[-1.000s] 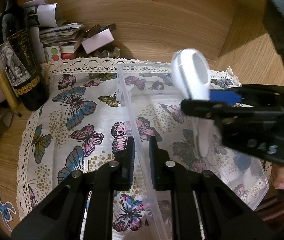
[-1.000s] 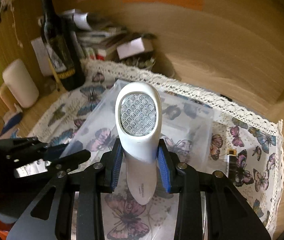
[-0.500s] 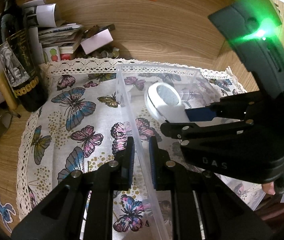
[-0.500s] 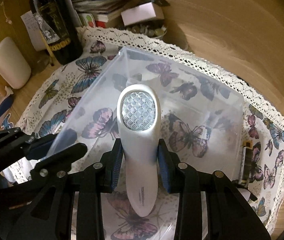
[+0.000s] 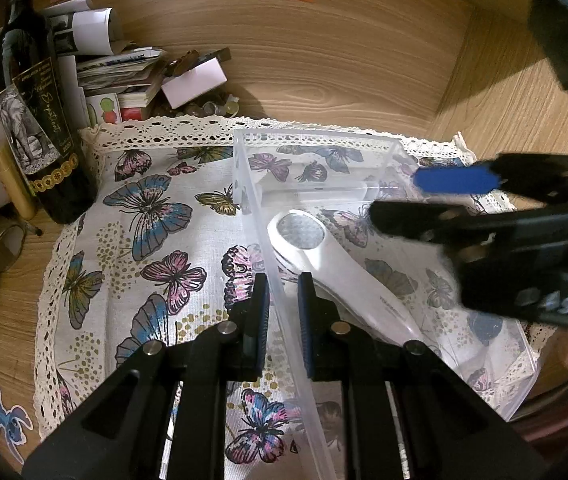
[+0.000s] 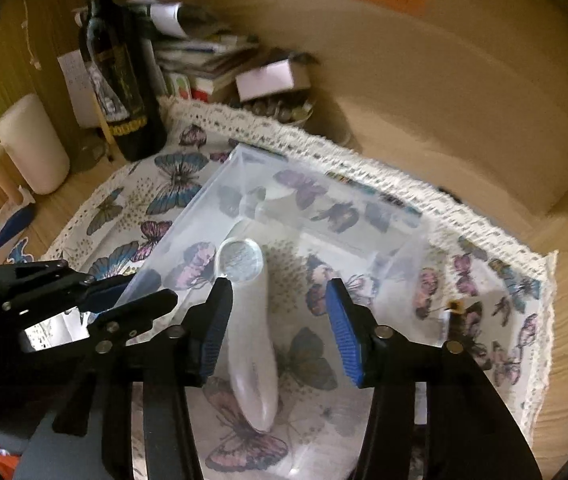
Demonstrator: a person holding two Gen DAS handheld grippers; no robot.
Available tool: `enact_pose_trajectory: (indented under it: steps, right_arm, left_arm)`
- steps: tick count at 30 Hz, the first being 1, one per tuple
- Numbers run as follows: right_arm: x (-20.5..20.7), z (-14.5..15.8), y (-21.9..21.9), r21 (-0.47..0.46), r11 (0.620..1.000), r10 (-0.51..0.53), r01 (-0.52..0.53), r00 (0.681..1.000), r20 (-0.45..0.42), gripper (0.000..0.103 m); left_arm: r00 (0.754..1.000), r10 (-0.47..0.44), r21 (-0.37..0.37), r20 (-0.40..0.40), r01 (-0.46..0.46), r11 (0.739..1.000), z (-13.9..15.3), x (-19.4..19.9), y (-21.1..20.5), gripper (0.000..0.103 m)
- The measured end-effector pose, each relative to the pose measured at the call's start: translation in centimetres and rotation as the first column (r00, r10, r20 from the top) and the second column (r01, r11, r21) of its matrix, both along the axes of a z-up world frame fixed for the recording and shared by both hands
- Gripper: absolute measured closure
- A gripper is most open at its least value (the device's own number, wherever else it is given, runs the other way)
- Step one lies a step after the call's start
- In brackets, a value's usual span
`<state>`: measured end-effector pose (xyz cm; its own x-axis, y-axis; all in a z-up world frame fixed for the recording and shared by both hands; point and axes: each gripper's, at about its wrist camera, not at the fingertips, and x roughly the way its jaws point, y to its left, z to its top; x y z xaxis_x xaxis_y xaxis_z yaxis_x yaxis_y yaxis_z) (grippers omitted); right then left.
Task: Organize rigid objects
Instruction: 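Lower the white device into the clear box and open the right tool, then move the right tool to the black-and-gold bottle and grasp it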
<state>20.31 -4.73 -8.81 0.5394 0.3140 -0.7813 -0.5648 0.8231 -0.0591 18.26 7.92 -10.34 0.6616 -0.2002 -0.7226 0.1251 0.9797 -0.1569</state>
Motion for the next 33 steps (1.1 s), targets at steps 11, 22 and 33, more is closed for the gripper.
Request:
enact_pose_trajectory:
  steps: [11,22,33]
  right_arm:
    - [-1.7,3.7,-5.7,0.054,0.992,-0.122,0.115,0.979,0.162,0.041]
    - [1.1,2.0,-14.4,0.081,0.933,-0.360,0.352,0.921,0.147,0.041]
    - [5.6,-4.3,-16.1,0.049,0.926,-0.371,0.374,0.927,-0.057,0.055]
  left_arm:
    - [1.000,0.000,0.011,0.001,0.000,1.000,0.0,-0.2,-0.1,0.089]
    - [1.000,0.000,0.016,-0.001,0.000,1.000,0.1,-0.2,-0.1,0.089]
    - [1.000,0.002,0.019,-0.005,-0.002,1.000,0.1,-0.3,-0.1,0.089]
